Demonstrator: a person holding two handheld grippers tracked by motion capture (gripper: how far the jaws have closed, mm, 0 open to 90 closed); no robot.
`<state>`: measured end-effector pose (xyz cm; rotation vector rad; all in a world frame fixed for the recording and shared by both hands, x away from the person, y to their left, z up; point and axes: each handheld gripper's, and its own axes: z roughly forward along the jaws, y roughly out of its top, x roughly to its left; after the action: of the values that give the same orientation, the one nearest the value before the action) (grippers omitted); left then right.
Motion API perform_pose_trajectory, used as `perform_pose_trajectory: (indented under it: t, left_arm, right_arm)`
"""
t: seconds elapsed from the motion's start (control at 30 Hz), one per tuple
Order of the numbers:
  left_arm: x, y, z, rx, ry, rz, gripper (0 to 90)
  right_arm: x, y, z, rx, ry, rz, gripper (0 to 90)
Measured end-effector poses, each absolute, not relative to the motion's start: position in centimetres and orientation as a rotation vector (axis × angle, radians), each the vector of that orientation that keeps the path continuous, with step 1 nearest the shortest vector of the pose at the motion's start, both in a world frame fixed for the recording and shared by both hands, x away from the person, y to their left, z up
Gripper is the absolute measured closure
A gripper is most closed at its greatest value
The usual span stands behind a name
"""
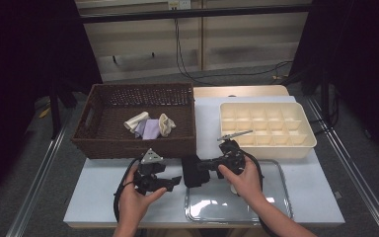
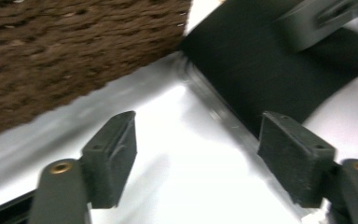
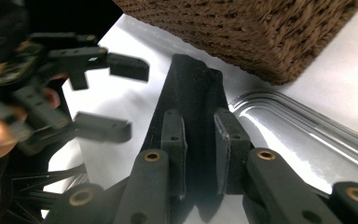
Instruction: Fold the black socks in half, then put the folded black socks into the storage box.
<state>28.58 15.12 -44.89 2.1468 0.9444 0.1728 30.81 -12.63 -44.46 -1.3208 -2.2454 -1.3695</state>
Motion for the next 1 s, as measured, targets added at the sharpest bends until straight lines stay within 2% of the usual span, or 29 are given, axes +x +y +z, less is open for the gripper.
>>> perform_pose_trajectory:
  t: [0.43, 1.0]
  left_arm:
    - [29.7, 16.3, -46.9, 2.196, 0.975, 0.261, 7.4]
    - [29.8, 16.2, -48.4, 2.21, 0.965, 0.311, 4.2]
  right_arm:
    - [31.1, -15.0, -42.8, -1.336, -2.242, -1.373, 76.1]
    - [32.1, -18.4, -40.4, -1.39, -2.209, -1.383, 75.9]
